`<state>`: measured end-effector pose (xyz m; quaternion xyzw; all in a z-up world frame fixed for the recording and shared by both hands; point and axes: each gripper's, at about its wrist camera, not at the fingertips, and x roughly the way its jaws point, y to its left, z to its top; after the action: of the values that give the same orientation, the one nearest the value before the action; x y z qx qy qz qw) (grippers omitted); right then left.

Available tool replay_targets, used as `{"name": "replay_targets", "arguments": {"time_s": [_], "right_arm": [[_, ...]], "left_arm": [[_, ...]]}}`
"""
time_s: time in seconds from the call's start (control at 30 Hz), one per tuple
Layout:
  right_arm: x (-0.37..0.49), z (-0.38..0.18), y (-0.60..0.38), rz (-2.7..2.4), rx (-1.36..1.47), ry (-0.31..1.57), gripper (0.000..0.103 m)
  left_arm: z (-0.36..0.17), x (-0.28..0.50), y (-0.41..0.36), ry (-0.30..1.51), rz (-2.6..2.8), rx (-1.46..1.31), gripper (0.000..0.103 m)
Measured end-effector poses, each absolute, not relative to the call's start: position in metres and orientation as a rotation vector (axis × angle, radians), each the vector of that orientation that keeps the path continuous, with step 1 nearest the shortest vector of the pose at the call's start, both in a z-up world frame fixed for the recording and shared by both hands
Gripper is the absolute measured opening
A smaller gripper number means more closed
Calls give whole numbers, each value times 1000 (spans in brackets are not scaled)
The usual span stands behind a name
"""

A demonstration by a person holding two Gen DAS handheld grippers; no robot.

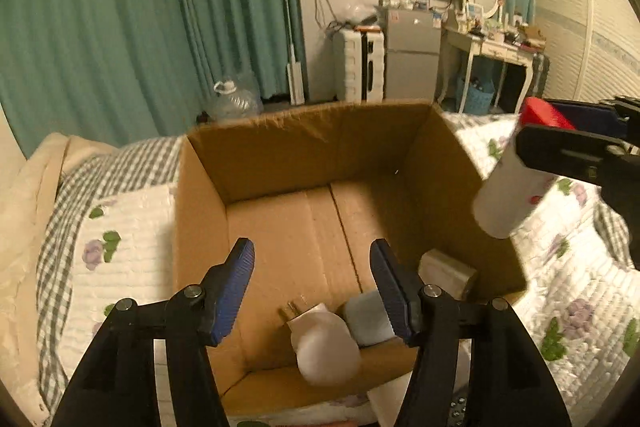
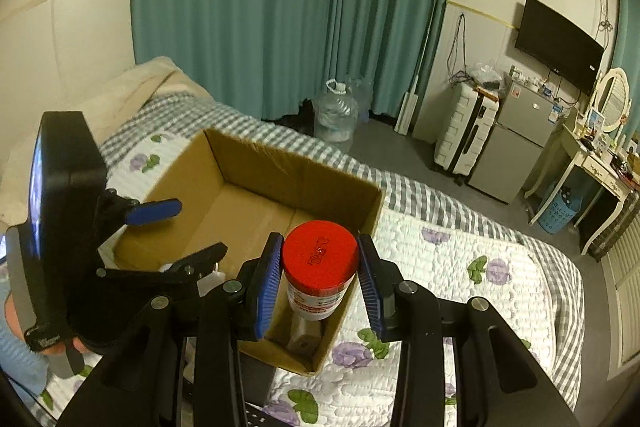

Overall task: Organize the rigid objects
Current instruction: 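Lower the white bottle into the box and open the left tool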

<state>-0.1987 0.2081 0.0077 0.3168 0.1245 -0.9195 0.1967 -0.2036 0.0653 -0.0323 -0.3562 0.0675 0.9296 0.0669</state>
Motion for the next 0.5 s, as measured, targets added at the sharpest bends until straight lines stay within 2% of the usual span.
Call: {"name": "replay_targets", "arguments": {"time_s": [0.27, 0.5], "right_arm": [[-187, 24, 197, -2577, 841, 273, 37], [-204, -4, 175, -2550, 897, 313, 37]], "left_arm": [[7, -173, 35, 174, 2907, -978, 69], [-4, -171, 9, 117, 2954, -992, 69]]}}
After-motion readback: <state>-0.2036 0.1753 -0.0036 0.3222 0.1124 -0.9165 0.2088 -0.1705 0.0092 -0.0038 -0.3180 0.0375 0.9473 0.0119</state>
